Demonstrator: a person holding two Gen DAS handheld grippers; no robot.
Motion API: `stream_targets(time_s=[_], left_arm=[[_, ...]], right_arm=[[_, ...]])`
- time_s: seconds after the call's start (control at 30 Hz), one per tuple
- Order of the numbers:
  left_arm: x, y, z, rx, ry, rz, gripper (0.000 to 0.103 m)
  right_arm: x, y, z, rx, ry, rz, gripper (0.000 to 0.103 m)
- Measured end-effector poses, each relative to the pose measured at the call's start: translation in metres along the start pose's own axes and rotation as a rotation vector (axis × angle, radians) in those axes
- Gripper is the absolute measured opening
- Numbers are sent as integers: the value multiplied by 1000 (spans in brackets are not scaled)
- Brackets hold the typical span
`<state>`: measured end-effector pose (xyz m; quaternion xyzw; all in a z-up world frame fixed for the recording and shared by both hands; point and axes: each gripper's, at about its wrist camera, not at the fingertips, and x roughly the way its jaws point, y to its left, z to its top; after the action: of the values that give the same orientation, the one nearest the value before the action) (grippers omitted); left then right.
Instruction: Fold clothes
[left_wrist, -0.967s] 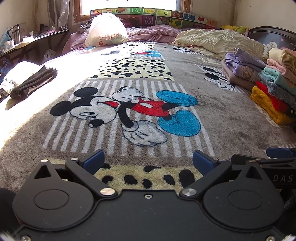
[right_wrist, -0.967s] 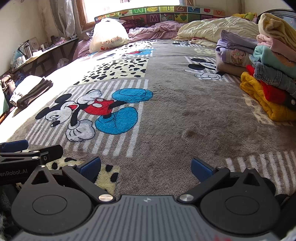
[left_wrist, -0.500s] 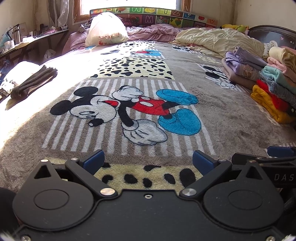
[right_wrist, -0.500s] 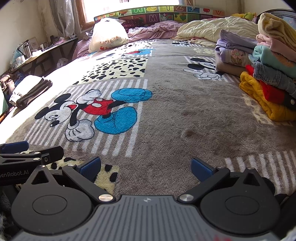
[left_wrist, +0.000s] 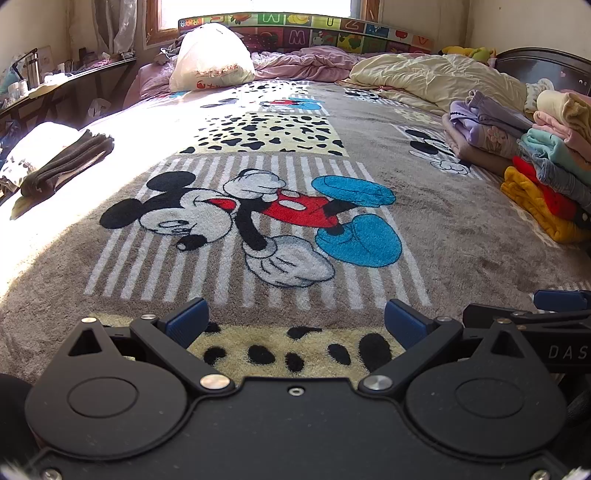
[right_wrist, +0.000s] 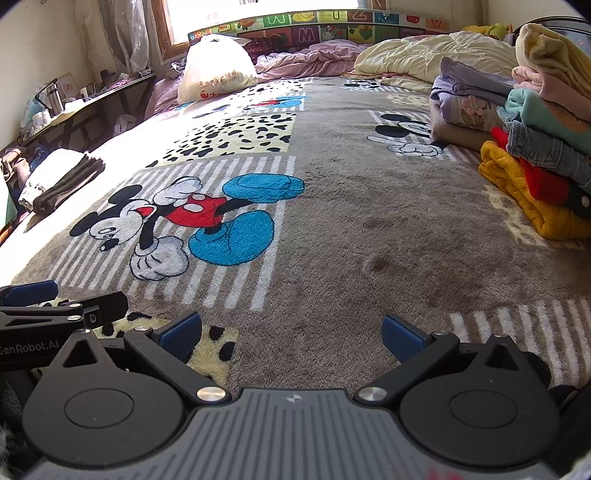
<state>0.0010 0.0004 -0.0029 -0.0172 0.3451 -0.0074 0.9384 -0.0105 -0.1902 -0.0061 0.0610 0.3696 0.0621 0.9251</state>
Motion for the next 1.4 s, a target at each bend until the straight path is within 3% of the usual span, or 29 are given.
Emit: stream_targets(time_s=[1.4], left_arm=[[5, 1, -4, -5, 25, 8, 103]], right_arm=[[3, 1, -2, 3, 10, 5, 103]])
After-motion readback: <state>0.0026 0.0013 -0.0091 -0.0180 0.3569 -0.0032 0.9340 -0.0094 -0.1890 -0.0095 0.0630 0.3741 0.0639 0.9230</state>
